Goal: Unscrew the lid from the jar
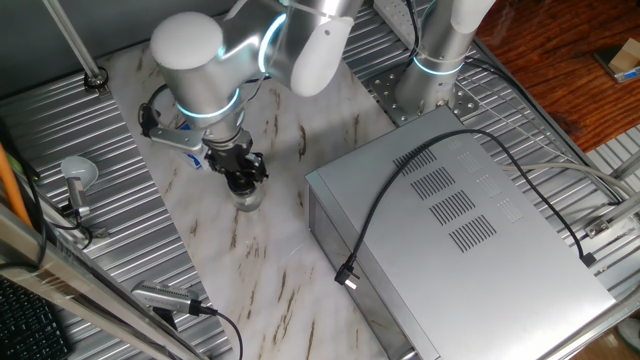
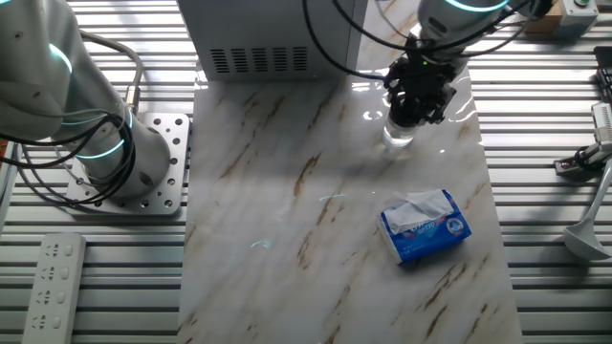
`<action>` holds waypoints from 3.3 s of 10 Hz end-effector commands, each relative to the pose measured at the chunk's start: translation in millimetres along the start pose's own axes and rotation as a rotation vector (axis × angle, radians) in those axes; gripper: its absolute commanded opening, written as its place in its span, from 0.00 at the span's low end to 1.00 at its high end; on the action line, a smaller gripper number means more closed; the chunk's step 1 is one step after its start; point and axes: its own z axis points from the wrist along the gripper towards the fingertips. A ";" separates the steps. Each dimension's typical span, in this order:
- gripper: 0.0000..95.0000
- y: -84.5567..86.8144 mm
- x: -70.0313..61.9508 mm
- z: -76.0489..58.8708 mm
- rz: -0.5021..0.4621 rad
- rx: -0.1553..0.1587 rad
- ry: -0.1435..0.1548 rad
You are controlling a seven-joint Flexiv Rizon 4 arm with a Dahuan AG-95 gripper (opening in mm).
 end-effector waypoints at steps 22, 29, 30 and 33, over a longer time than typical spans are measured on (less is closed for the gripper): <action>0.40 1.5 1.8 0.8 0.059 0.013 0.008; 0.40 1.5 1.8 0.7 0.196 0.006 0.001; 0.60 1.5 1.8 0.7 0.197 0.008 -0.004; 0.60 1.5 1.8 0.7 0.204 0.007 -0.008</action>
